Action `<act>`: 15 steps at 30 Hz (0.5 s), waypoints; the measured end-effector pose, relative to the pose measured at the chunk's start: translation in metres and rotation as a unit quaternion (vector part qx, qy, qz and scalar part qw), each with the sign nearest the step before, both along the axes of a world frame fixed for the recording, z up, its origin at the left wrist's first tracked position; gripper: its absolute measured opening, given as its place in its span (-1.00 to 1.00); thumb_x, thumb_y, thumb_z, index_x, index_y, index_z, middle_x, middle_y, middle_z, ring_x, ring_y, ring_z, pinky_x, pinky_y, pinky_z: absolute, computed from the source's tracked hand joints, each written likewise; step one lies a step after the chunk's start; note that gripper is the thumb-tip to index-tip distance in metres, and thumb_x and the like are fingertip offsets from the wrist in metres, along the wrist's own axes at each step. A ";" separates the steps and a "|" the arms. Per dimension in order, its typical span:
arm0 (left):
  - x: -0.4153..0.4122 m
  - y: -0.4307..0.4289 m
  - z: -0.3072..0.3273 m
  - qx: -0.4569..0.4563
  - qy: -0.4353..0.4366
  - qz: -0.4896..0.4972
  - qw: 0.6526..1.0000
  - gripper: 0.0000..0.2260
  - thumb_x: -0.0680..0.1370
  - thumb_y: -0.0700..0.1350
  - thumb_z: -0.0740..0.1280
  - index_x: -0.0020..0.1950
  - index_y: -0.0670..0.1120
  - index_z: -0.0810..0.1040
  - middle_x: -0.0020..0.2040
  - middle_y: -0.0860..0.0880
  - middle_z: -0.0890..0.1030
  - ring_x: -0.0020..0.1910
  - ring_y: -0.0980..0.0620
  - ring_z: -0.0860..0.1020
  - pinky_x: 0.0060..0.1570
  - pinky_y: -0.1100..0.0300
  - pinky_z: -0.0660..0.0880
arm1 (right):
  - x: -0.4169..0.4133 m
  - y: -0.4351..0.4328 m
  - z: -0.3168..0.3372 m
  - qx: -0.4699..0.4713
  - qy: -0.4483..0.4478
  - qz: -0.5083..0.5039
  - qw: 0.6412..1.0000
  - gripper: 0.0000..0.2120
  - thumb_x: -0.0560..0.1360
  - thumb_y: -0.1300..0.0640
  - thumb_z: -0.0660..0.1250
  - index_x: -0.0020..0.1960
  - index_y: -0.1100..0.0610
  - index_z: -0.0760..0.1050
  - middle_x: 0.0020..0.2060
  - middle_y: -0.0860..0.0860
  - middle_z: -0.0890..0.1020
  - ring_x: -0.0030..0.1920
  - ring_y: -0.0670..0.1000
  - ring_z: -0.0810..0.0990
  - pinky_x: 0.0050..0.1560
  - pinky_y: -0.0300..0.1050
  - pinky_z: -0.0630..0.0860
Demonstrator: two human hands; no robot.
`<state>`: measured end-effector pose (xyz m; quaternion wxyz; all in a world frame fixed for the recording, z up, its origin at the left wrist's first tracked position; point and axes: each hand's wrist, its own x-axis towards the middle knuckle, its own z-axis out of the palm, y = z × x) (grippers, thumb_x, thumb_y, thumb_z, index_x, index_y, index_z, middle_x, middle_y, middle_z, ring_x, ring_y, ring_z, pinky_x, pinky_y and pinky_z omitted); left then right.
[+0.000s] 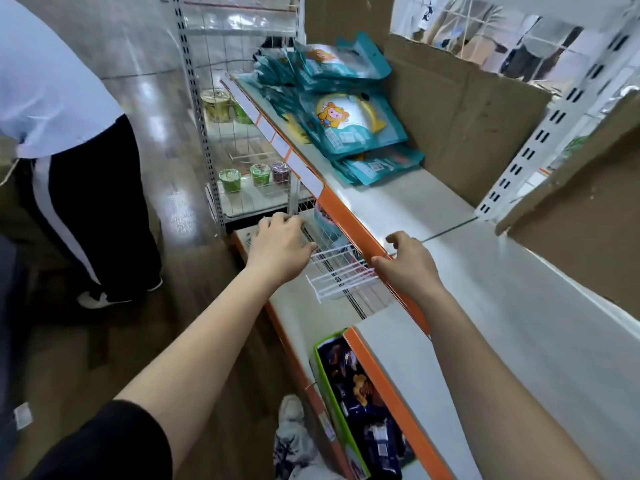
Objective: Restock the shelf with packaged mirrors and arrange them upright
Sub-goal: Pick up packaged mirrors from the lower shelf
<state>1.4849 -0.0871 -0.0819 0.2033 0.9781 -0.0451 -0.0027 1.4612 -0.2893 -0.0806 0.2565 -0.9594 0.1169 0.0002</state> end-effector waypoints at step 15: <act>0.204 0.031 0.018 0.035 -0.021 -0.012 0.999 -0.42 0.58 0.06 0.20 0.52 -0.10 0.10 0.48 -0.15 0.26 0.51 -0.14 0.08 0.45 -0.09 0.08 | 0.208 0.036 0.011 0.055 -0.074 0.015 0.996 -0.58 0.48 0.11 0.33 0.32 0.13 0.41 0.25 0.13 0.54 0.25 0.17 0.48 0.16 -0.04 0.41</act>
